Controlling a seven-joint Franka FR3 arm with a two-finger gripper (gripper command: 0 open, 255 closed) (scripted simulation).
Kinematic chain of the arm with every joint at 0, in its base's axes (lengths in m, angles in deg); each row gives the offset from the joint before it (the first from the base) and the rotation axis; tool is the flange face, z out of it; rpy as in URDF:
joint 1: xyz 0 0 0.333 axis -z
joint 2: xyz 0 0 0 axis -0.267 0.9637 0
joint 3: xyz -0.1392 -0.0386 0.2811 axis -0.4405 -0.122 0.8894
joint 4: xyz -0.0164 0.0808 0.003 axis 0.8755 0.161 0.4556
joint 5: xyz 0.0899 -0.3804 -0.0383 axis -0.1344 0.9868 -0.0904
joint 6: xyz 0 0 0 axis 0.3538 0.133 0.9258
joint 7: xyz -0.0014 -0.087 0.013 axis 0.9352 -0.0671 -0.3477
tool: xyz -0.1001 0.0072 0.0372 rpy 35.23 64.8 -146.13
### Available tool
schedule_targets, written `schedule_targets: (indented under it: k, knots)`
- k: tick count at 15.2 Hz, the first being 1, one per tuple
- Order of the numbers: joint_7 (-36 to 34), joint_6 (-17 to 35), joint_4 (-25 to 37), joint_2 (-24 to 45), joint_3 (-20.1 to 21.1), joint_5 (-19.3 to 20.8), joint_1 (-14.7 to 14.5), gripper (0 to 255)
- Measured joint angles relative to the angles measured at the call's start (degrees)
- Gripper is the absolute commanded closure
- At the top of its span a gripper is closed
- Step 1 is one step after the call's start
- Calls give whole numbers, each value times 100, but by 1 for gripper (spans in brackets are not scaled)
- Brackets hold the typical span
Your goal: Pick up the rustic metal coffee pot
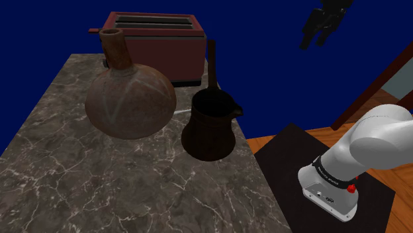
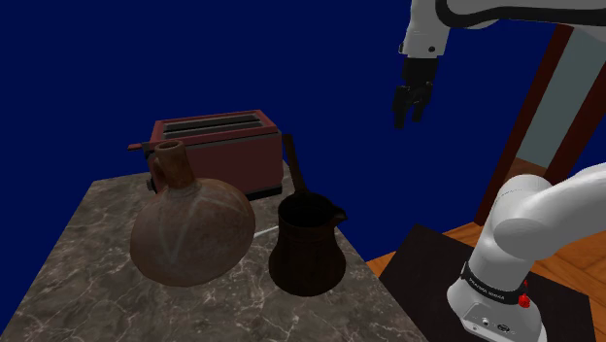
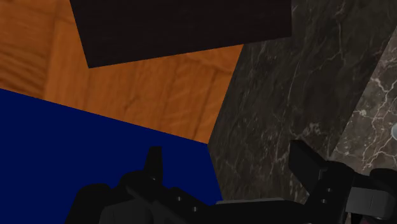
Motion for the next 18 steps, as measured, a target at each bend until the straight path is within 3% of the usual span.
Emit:
schedule_targets:
  k: [2, 7, 18]
  knots:
    - [-108, 28, -22, 1, 67, -58, -1, 0]
    - [-1116, 356, -209, 74, 655, -572, 1, 0]
    - [-3569, 1360, 166, 1071, 2141, -1528, 96, 0]
